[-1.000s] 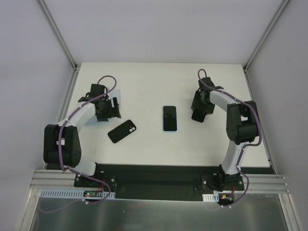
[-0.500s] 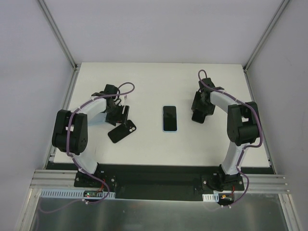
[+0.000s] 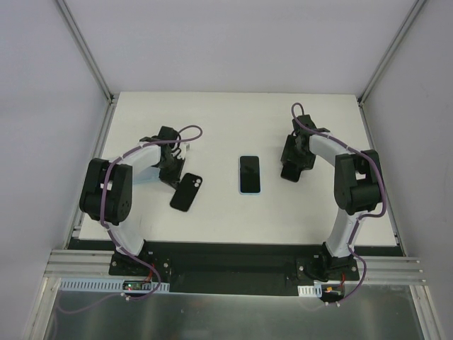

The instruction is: Put the phone into the phone case

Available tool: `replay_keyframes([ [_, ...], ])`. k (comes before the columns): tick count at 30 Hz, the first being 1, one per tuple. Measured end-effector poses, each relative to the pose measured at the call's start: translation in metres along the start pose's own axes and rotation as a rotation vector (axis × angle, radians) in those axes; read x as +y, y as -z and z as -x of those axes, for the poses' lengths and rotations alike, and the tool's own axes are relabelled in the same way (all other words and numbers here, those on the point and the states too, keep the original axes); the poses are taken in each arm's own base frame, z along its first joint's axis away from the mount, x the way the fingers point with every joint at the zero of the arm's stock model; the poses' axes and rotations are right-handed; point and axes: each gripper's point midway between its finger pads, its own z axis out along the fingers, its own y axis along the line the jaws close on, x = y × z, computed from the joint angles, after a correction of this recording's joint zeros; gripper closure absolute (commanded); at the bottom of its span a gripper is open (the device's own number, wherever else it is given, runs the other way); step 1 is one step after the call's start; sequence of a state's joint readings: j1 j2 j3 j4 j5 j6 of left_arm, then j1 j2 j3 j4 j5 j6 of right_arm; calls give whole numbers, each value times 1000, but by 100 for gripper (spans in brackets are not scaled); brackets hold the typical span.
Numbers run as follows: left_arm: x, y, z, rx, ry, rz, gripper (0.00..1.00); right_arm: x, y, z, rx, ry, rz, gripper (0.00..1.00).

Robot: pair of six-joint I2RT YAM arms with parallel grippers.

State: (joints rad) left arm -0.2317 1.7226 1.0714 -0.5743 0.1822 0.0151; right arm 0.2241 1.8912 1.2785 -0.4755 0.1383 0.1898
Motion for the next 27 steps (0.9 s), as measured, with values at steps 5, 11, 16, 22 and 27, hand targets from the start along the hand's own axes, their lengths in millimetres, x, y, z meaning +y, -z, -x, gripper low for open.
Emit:
replay_keyframes([
  [5, -23, -1, -4, 19, 36, -60, 100, 0, 1, -5, 7, 0, 13, 52],
  [11, -63, -5, -19, 12, 155, -155, 100, -10, 8, -24, 26, 7, 8, 53],
  [16, -88, -6, -46, 0, 288, -227, 100, -23, 17, -46, 48, 32, -10, 54],
  [22, -113, -9, -60, -40, 372, -292, 48, -35, 34, -73, 64, 67, -16, 55],
  [27, -128, 0, -63, -72, 406, -365, 23, -31, 50, -89, 56, 116, 3, 58],
])
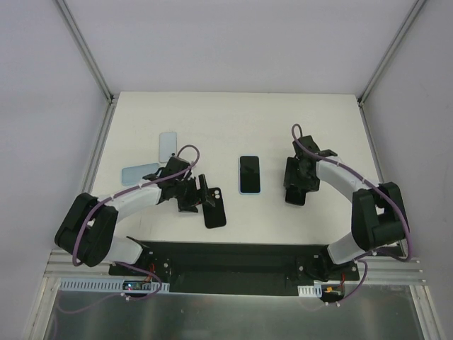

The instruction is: Put the phone into the phone case

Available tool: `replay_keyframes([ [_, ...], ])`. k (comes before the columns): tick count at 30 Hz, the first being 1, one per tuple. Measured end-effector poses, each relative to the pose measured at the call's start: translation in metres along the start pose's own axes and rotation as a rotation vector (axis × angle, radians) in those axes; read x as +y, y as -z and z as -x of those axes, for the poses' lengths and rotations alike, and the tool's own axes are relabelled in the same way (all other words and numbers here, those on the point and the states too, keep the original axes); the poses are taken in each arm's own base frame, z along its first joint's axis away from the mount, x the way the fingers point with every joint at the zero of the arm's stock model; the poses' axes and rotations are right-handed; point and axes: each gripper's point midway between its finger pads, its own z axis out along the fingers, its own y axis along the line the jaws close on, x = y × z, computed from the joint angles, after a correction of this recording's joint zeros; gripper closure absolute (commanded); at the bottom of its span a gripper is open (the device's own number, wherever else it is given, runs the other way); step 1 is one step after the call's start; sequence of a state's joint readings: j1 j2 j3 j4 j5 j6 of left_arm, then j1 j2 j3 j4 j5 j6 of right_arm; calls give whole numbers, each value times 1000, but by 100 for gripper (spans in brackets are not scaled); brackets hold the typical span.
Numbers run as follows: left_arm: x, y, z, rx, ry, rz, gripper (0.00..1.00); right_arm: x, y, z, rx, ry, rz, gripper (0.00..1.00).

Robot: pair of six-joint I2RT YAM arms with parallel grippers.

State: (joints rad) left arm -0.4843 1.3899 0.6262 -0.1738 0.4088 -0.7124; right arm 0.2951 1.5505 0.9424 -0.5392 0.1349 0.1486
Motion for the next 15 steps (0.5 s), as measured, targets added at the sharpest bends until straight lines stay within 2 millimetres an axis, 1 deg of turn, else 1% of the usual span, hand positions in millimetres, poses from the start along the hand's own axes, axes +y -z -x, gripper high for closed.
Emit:
replay_keyframes([
  [2, -4, 5, 7, -43, -2, -16, 19, 8, 9, -2, -19, 31, 13, 59],
  [4, -8, 15, 19, -94, 5, -40, 13, 18, 19, -5, -40, 63, 34, 59],
  [6, -7, 28, 35, -159, 22, -59, 1, 30, 31, -10, -63, 93, 57, 60],
  [8, -1, 45, 55, -234, 57, -76, 1, 43, 41, -15, -81, 119, 81, 60],
  [11, 19, 70, 80, -340, 132, -53, 1, 69, 58, -24, -109, 162, 131, 59],
  [15, 55, 96, 93, -438, 234, 69, 1, 111, 80, -38, -143, 212, 209, 58],
])
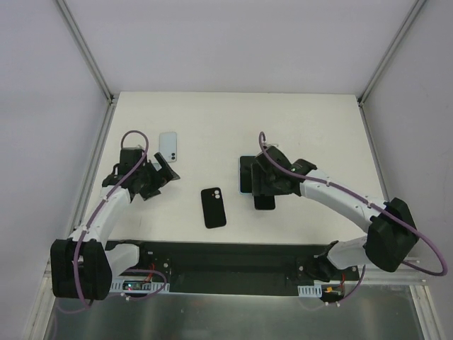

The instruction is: Put the phone into the phone case

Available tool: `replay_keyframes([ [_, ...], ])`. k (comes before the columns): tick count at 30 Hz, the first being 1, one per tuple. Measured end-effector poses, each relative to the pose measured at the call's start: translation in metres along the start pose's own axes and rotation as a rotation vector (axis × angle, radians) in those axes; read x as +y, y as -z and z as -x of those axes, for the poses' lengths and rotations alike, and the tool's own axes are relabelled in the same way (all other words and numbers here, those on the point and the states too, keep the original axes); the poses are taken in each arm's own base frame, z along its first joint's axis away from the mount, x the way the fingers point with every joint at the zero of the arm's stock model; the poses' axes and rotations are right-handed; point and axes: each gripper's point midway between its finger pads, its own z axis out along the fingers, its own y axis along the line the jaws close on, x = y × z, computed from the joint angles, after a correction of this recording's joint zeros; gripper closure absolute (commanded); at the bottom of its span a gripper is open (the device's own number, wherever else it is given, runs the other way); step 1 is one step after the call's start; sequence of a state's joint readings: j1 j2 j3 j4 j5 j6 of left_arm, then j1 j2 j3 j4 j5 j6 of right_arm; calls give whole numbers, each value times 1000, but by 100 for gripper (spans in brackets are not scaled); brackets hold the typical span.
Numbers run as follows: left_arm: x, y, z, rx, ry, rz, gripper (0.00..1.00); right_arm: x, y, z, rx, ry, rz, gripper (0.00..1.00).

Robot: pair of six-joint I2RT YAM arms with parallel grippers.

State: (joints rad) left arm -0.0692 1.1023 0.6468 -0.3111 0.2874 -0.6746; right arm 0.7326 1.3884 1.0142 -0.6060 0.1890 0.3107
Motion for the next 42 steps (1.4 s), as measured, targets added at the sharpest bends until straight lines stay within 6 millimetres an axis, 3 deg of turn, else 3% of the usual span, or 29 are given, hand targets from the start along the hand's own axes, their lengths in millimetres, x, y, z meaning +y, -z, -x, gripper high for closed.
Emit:
replay_keyframes([
  [6, 36, 23, 30, -123, 77, 142, 1, 72, 12, -18, -20, 72, 89, 59],
  [12, 50, 28, 25, -112, 93, 200, 1, 126, -10, -31, -20, 121, 105, 60],
  [16, 54, 26, 21, -85, 103, 215, 1, 151, -26, -37, -12, 138, 113, 59],
  [26, 58, 22, 13, -32, 114, 222, 1, 172, -49, -44, 4, 134, 93, 57],
  [42, 55, 22, 11, -19, 100, 204, 1, 180, -66, -50, 11, 136, 57, 54],
])
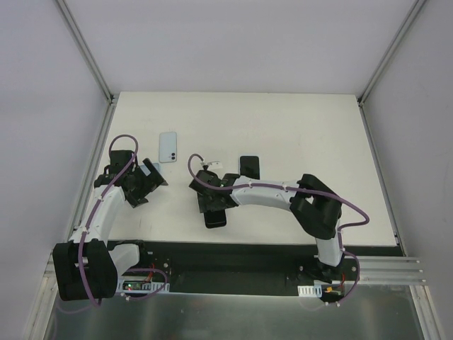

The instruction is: Put the phone into the phone case

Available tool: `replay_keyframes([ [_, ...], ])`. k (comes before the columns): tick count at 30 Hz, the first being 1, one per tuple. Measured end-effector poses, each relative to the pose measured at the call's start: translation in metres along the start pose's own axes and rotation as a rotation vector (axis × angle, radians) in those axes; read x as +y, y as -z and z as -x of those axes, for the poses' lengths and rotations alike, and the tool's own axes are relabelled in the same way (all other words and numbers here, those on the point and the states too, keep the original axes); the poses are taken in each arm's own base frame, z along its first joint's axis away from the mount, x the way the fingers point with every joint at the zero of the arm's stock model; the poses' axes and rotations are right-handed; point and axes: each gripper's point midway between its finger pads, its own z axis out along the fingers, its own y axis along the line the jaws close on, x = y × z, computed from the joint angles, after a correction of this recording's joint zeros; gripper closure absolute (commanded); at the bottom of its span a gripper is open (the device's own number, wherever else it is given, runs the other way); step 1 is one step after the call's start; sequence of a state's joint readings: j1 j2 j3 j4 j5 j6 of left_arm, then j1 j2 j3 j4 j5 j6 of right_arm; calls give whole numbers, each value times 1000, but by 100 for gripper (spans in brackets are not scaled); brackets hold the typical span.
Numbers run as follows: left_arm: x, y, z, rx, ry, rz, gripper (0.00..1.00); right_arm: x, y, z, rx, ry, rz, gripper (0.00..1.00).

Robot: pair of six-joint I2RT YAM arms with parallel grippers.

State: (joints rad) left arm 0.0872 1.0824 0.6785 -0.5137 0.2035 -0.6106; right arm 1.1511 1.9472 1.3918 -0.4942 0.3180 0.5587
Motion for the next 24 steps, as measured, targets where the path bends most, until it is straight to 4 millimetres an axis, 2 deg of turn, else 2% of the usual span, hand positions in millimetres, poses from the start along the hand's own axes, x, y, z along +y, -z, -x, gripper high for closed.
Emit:
replay_keyframes([
  [3, 0, 0, 0, 1, -1, -2, 1, -1, -3, -3, 3, 8, -10, 52],
  [10, -1, 0, 0, 2, -2, -4, 1, -2, -2, -5, -16, 42, -31, 34],
  [16, -2, 0, -1, 8, -8, -11, 1, -3, -1, -6, -26, 59, -44, 23],
  [24, -3, 1, -2, 13, -20, -20, 1, -1, 1, -5, -30, 57, -41, 18],
])
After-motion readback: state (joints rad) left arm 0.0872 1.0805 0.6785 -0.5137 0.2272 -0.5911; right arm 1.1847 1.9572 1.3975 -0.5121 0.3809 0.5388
